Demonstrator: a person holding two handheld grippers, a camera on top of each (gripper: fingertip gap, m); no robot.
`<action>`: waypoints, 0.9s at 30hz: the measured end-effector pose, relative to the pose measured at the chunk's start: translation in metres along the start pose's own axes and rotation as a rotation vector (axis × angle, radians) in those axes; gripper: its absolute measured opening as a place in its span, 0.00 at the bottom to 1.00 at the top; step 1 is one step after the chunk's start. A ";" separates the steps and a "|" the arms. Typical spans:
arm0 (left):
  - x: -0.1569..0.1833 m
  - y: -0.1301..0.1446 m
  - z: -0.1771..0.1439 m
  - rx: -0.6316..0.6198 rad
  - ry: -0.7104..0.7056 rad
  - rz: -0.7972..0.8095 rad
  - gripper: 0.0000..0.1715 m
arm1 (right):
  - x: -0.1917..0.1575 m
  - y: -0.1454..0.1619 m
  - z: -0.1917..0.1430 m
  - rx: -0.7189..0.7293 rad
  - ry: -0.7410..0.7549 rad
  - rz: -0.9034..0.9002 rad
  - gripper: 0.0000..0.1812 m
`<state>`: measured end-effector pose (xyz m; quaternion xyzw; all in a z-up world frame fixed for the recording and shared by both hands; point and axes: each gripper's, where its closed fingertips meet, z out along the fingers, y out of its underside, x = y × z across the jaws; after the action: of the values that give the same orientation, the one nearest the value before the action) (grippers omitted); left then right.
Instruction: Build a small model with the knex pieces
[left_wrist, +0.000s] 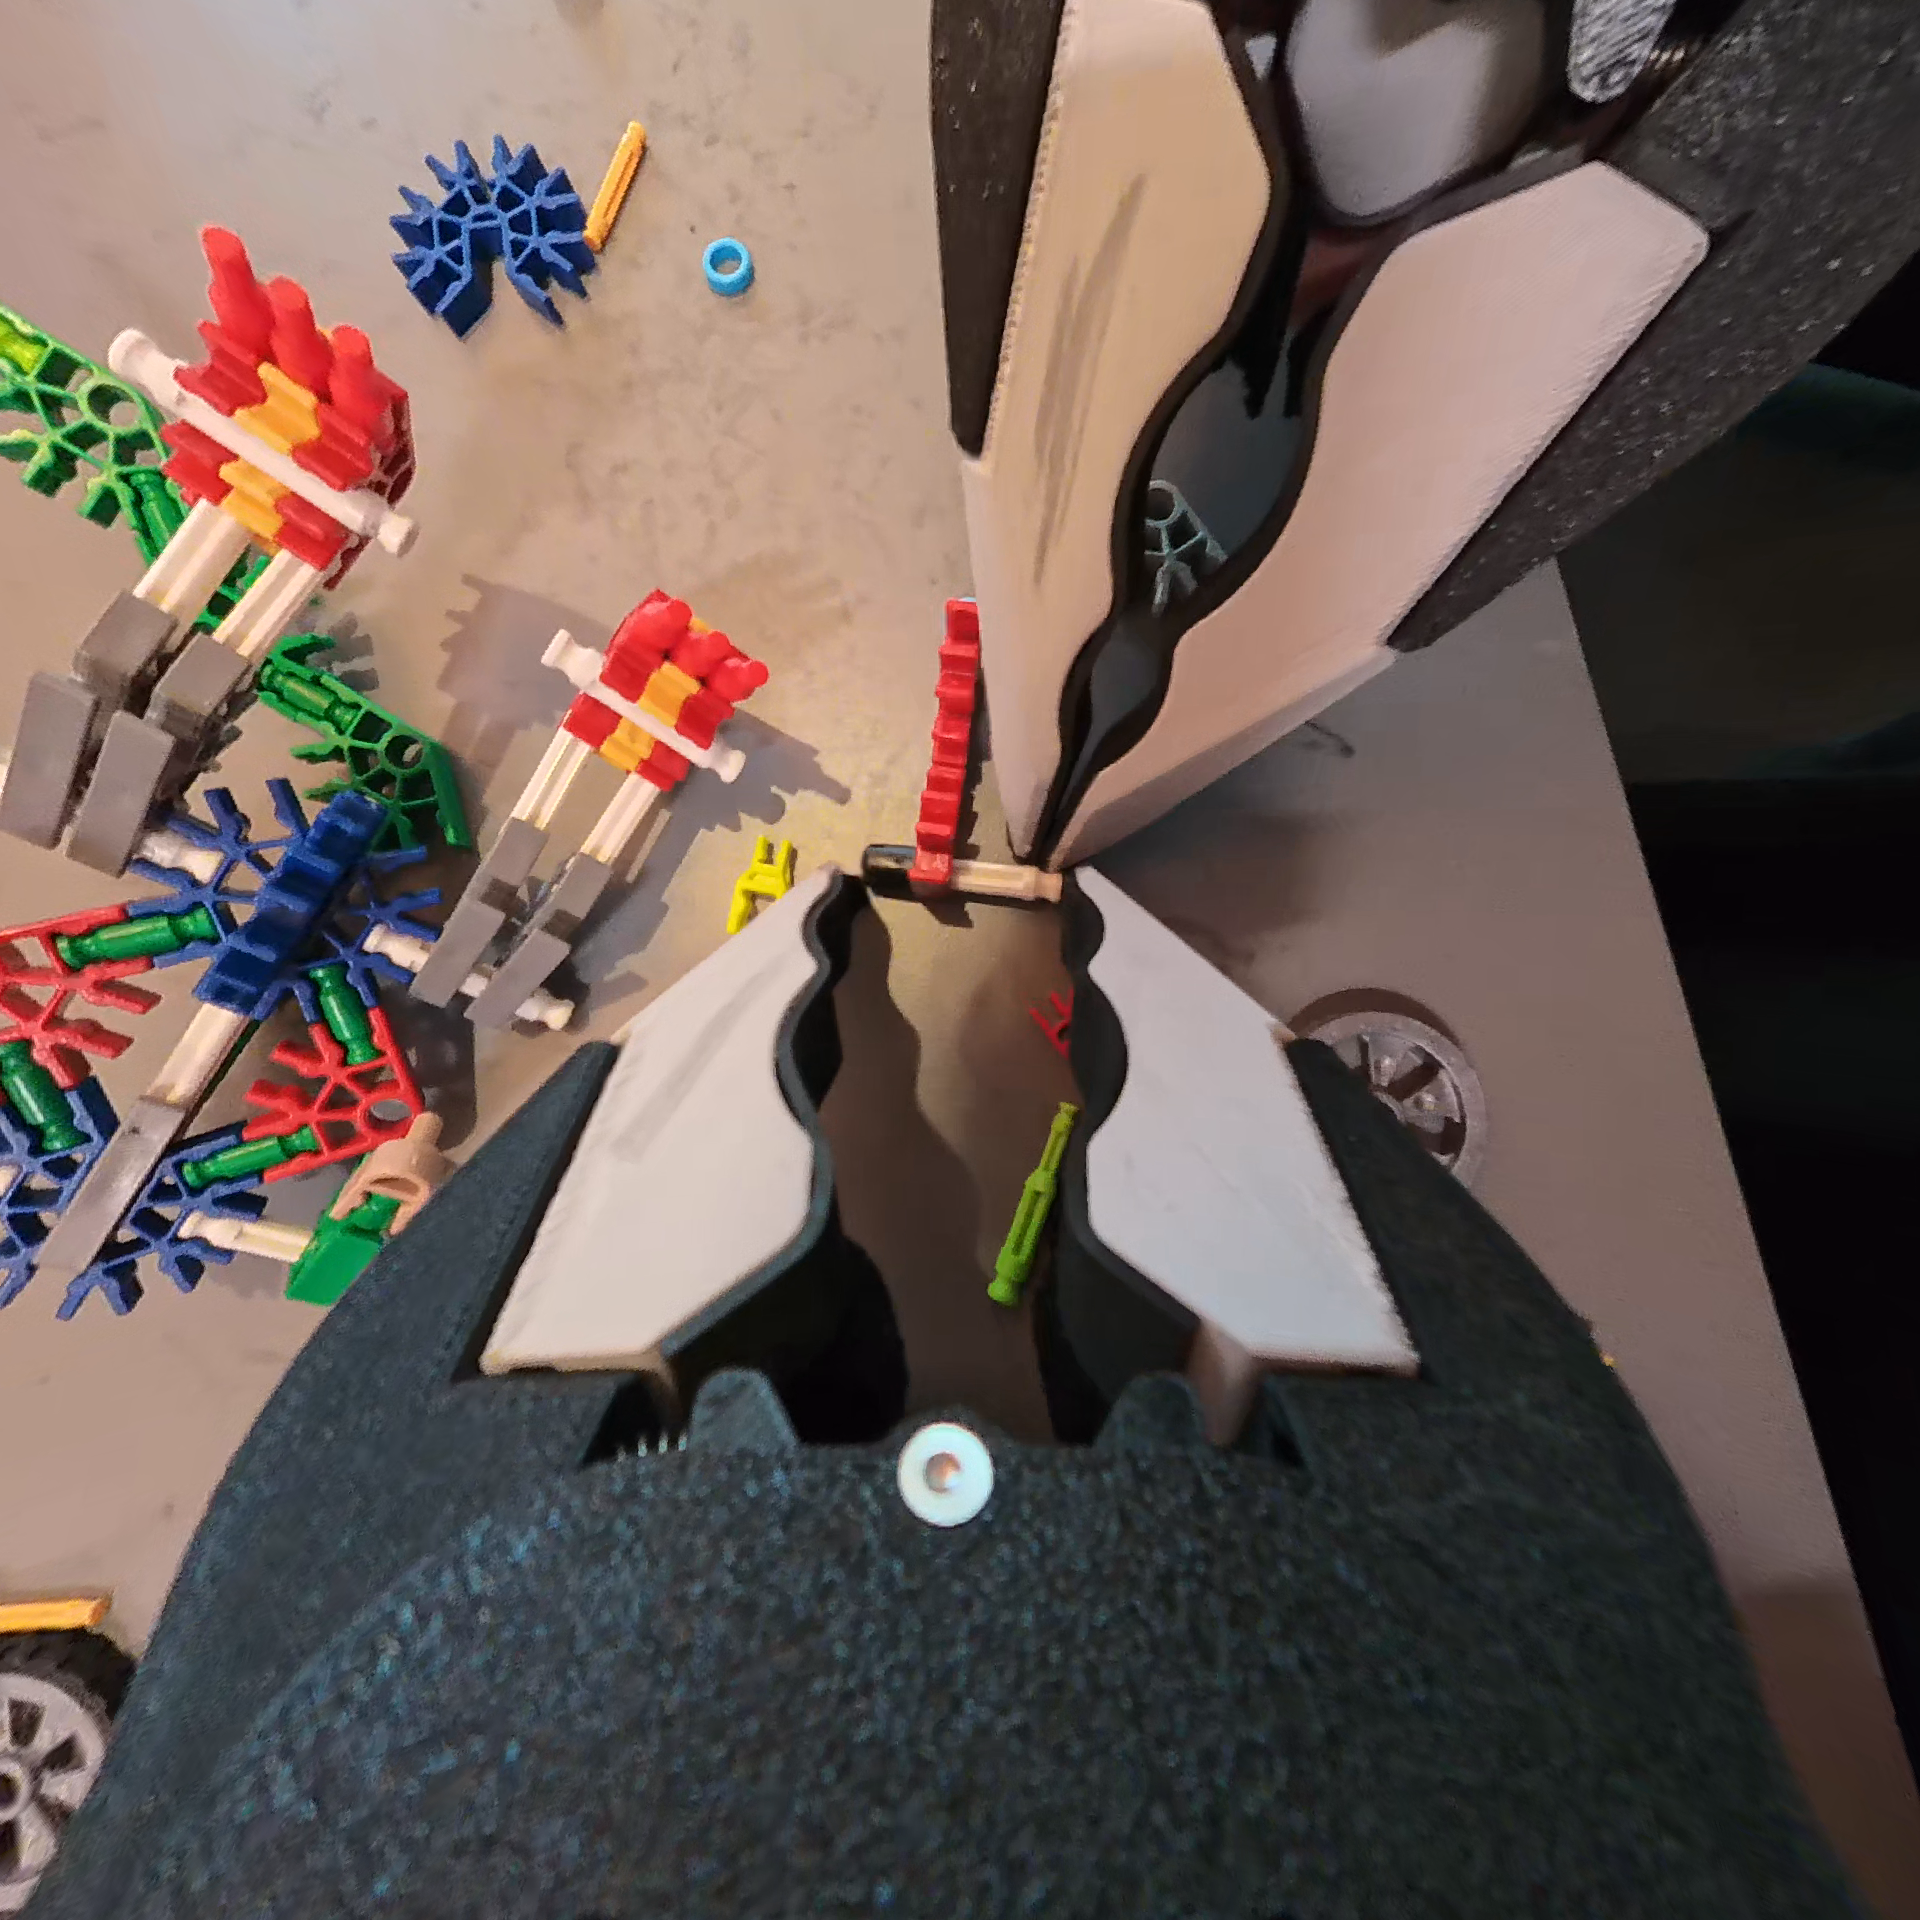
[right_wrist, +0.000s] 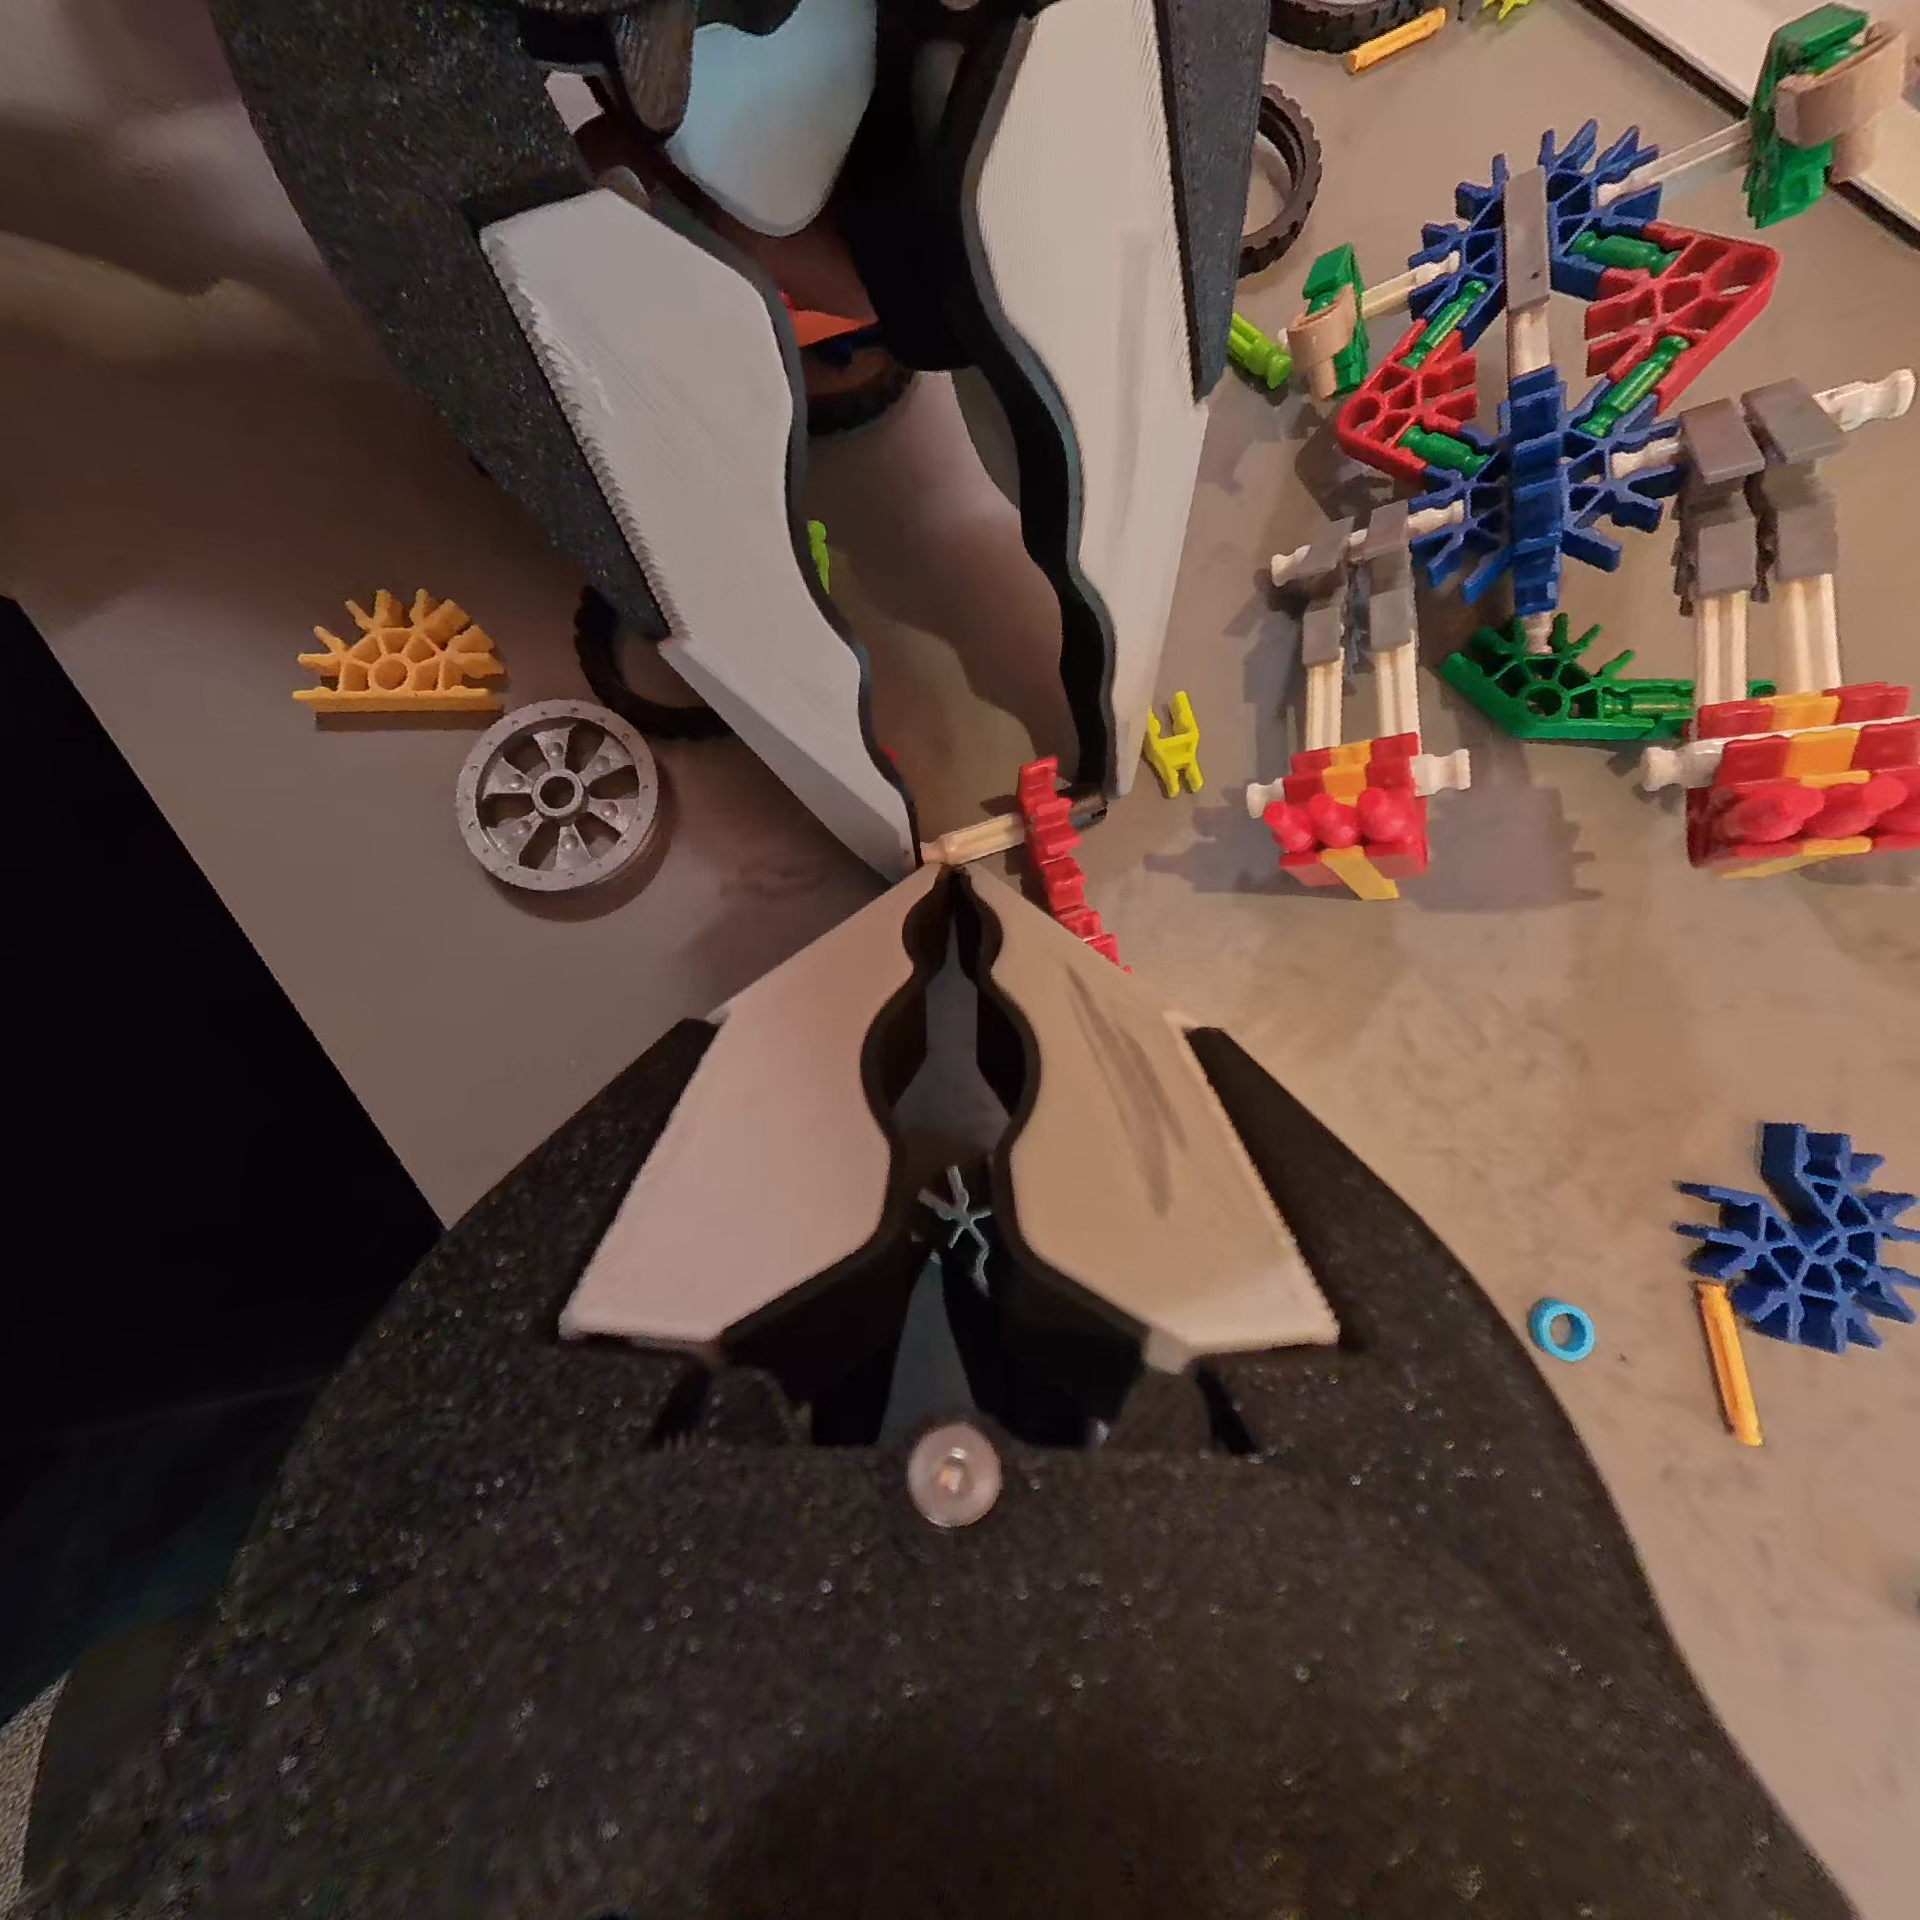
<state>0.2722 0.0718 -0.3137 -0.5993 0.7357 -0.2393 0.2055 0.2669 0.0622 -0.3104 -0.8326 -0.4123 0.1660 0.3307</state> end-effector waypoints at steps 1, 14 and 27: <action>0.000 0.000 0.000 0.000 -0.004 0.002 0.23 | -0.001 0.000 0.000 -0.002 -0.005 -0.003 0.00; 0.007 -0.004 0.002 0.010 0.047 0.050 0.21 | -0.003 0.004 -0.001 -0.013 -0.050 -0.036 0.00; 0.008 -0.004 0.003 0.006 0.055 0.076 0.20 | -0.004 0.004 -0.001 -0.017 -0.069 -0.038 0.00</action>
<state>0.2756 0.0635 -0.3134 -0.5634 0.7626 -0.2500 0.1962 0.2674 0.0572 -0.3121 -0.8212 -0.4405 0.1847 0.3122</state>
